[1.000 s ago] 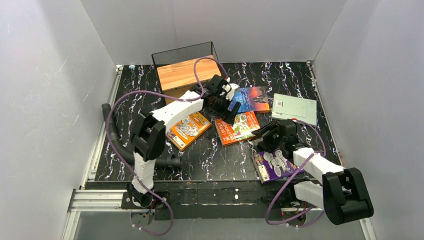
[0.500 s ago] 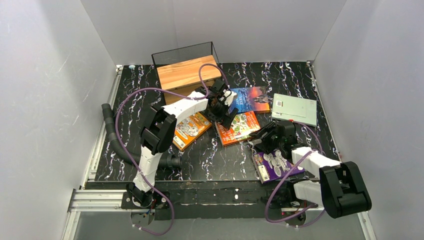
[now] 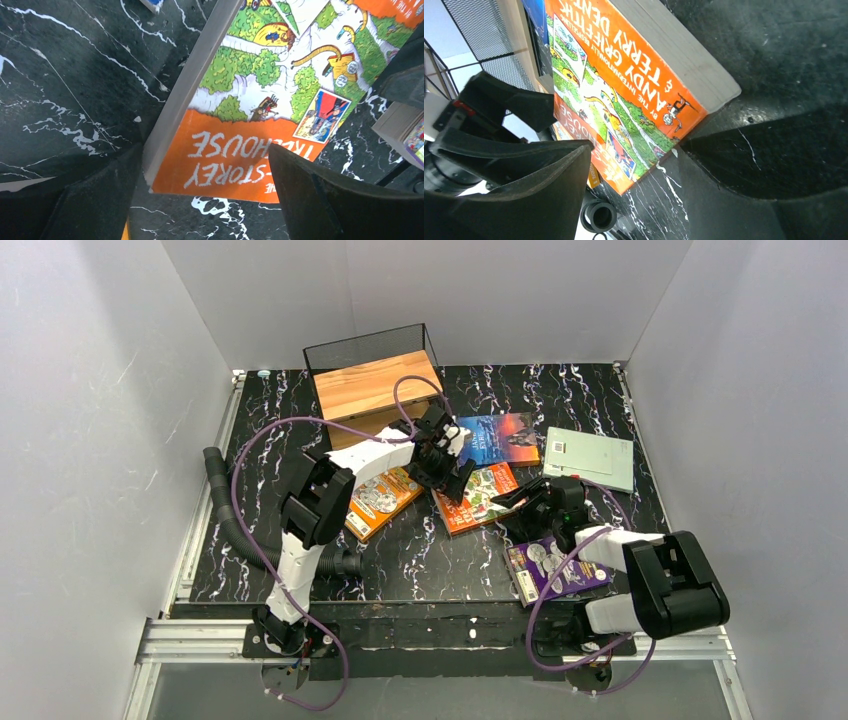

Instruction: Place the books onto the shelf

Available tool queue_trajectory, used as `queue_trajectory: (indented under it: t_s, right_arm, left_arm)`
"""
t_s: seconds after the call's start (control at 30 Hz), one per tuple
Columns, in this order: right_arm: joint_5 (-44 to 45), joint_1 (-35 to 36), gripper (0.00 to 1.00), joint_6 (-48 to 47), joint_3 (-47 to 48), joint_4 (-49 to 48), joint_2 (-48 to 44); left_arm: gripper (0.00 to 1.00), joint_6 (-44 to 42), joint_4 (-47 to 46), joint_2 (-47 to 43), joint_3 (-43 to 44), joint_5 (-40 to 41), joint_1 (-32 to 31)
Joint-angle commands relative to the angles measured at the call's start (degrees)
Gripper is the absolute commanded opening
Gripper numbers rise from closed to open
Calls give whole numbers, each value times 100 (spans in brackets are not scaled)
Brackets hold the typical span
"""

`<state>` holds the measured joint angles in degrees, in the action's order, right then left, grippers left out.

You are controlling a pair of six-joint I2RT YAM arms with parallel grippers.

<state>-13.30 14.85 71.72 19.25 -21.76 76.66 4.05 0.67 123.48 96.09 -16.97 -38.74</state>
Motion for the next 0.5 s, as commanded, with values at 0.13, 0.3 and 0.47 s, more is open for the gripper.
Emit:
queue_trajectory:
  t_s: [0.13, 0.3, 0.47]
  right_arm:
    - [153, 120, 73, 341, -412, -1494, 603]
    - [93, 123, 73, 433, -679, -2410, 638]
    - [55, 141, 72, 427, -800, -2683, 170]
  left_arm:
    - [96, 648, 101, -205, -546, -946, -35]
    - [96, 790, -22, -257, -769, -1109, -74]
    - [85, 855, -32, -246, -790, -1225, -186]
